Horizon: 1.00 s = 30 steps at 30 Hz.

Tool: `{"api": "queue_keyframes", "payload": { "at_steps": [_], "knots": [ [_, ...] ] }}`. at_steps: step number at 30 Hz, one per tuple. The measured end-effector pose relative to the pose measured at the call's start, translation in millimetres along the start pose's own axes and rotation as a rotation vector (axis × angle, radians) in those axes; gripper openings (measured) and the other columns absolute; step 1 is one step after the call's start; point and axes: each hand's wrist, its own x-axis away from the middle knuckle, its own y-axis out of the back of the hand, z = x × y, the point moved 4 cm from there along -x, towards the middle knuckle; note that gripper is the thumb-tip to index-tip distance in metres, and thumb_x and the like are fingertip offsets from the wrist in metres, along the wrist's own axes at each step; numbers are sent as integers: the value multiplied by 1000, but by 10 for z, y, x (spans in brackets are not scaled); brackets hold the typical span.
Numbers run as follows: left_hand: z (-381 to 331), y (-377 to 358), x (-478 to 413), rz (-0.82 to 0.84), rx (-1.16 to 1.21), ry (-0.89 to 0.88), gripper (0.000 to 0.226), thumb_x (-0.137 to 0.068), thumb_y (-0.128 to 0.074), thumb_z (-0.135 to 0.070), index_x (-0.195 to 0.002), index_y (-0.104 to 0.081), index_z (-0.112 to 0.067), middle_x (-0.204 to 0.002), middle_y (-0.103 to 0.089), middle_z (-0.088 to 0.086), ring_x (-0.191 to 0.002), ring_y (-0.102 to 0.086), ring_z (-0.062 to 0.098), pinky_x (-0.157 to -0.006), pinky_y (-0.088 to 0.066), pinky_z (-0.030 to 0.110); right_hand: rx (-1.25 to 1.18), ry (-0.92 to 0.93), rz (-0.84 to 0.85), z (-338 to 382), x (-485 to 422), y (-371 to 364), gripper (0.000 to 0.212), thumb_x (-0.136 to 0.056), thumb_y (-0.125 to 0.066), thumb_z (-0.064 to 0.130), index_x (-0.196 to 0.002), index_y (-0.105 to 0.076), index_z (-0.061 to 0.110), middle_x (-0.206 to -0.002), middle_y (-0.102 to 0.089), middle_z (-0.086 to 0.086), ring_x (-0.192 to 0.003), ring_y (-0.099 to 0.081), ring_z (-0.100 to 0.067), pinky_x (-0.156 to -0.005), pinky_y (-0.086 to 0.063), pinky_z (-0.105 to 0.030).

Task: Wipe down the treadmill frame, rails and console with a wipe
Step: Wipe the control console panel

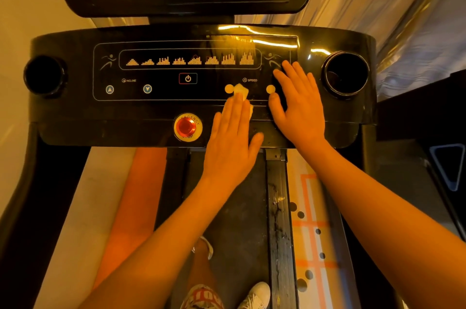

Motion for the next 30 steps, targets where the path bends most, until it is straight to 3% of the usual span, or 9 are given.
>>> {"api": "queue_keyframes", "payload": {
  "at_steps": [4, 10, 16, 21, 30],
  "knots": [
    [9, -228, 579, 49, -97, -6, 76, -106, -26, -55, -162, 2, -12, -169, 11, 11, -156, 9, 26, -126, -8, 46, 5, -10, 3, 2, -1, -4, 48, -107, -44, 38, -149, -51, 17, -162, -39, -6, -154, -25, -24, -126, -10, -38],
    [-102, -90, 93, -3, -78, 9, 72, -107, -26, -48, -162, 4, -12, -169, 11, 10, -156, 8, 26, -124, 0, 45, 0, -10, -2, 4, 0, -4, 49, -106, -44, 38, -149, -51, 16, -162, -40, -6, -154, -26, -24, -126, -12, -40],
    [-145, -233, 409, 47, -97, -85, 72, -107, -28, -46, -162, 2, -11, -169, 10, 12, -156, 9, 28, -126, -9, 47, -1, -11, -3, 8, 4, -4, 48, -106, -45, 37, -149, -51, 16, -162, -40, -6, -154, -26, -24, -126, -14, -42],
    [-170, -110, 150, 27, -67, -61, 70, -107, -24, -46, -162, 5, -12, -169, 11, 9, -156, 10, 24, -124, 1, 44, -3, -7, -1, -3, 5, -16, 49, -106, -46, 36, -150, -50, 16, -162, -39, -6, -154, -25, -24, -126, -10, -38],
    [-117, 87, -224, 50, 24, -78, 66, -106, -21, -37, -161, 8, -14, -169, 15, 6, -155, 14, 21, -124, 4, 43, -4, -16, 20, -5, 0, -6, 49, -106, -45, 37, -151, -48, 17, -163, -37, -5, -155, -24, -22, -126, -9, -37]
  ]
}}
